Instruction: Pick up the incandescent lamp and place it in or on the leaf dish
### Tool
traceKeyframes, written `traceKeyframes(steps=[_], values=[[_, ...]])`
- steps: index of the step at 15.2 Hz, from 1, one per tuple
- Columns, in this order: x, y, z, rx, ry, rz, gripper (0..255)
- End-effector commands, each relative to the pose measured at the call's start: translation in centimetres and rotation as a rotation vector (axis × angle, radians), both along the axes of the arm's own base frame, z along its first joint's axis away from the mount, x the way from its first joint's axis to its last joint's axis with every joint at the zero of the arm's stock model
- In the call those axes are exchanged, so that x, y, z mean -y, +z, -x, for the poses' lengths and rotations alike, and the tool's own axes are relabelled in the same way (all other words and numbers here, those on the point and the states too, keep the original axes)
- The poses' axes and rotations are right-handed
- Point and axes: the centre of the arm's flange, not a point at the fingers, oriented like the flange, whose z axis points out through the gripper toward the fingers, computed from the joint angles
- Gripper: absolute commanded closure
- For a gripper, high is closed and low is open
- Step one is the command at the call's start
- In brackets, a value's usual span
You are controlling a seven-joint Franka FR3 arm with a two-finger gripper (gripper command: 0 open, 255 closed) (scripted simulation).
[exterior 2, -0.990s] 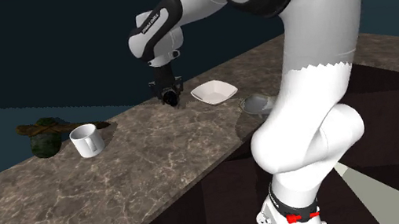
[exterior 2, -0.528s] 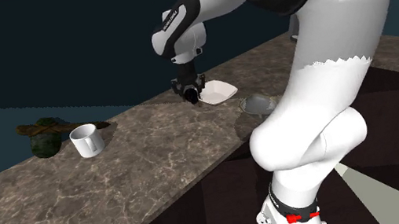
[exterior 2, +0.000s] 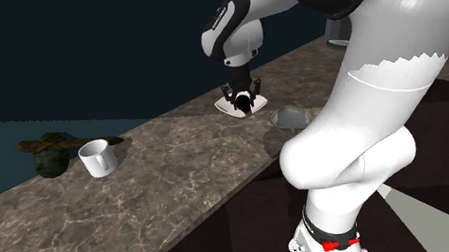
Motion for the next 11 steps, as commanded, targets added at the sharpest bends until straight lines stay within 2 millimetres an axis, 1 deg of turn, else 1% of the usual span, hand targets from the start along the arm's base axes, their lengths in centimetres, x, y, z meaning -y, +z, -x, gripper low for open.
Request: traceKeyframes(steps=[1, 11], values=[[2.6, 0.1, 0.1, 0.0, 0.002, 0.0, 255], [15.8, 0.2, 0.5, 0.0, 0.002, 0.0, 255]])
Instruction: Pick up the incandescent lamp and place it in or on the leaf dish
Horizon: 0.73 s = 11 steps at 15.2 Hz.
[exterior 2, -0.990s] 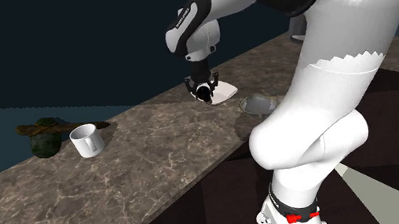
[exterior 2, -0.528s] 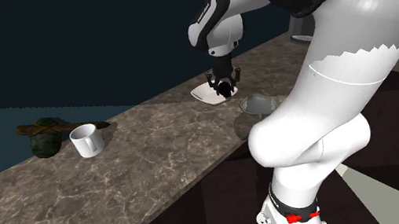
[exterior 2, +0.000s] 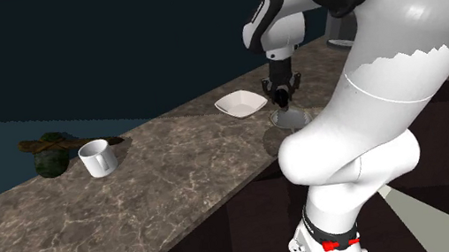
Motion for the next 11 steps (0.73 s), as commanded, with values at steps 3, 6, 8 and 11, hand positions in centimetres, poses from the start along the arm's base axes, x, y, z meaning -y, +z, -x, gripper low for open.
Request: traceKeyframes(steps=[3, 6, 8, 11], values=[[4.1, 0.0, 0.3, 0.0, 0.002, 0.0, 255], [4.1, -1.5, 0.3, 0.0, 0.002, 0.0, 255], [4.1, -2.6, 0.3, 0.0, 0.002, 0.0, 255], [4.1, -4.2, 0.3, 0.0, 0.002, 0.0, 255]])
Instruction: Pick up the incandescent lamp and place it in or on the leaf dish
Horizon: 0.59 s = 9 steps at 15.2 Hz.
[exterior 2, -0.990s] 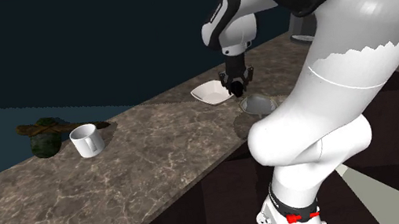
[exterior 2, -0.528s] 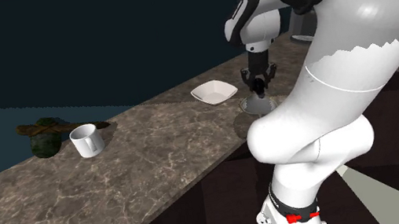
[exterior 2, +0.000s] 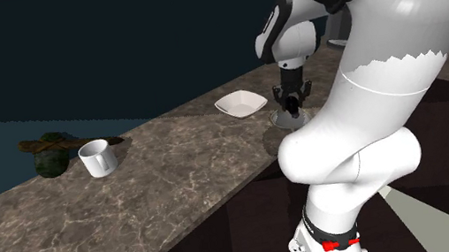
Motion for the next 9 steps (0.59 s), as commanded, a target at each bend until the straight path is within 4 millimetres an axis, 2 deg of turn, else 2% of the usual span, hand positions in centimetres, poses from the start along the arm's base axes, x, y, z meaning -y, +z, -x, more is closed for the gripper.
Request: traceKeyframes(steps=[1, 6, 9], values=[[0.0, -1.1, 0.0, 0.001, 0.0, 0.0, 255], [0.0, -3.8, 0.0, 0.001, 0.0, 0.0, 255], [0.0, -3.8, 0.0, 0.001, 0.0, 0.0, 255]])
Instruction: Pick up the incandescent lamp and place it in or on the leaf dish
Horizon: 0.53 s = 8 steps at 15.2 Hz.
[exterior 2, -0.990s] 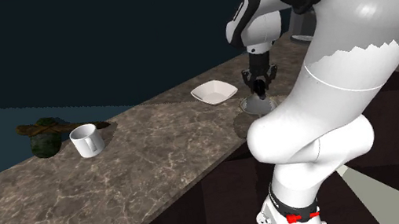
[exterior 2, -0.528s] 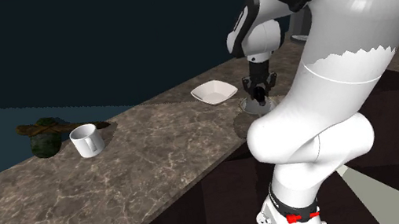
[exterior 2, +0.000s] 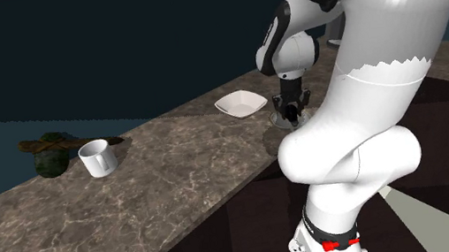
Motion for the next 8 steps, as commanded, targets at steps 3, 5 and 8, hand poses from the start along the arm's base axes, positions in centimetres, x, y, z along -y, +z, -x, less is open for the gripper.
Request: traceKeyframes(steps=[3, 5, 8], values=[[0.02, -0.05, -0.01, 0.001, 0.0, 0.0, 255], [0.02, -0.05, -0.01, 0.001, 0.0, 0.0, 0], [0.02, -0.05, -0.01, 0.001, 0.0, 0.0, 0]])
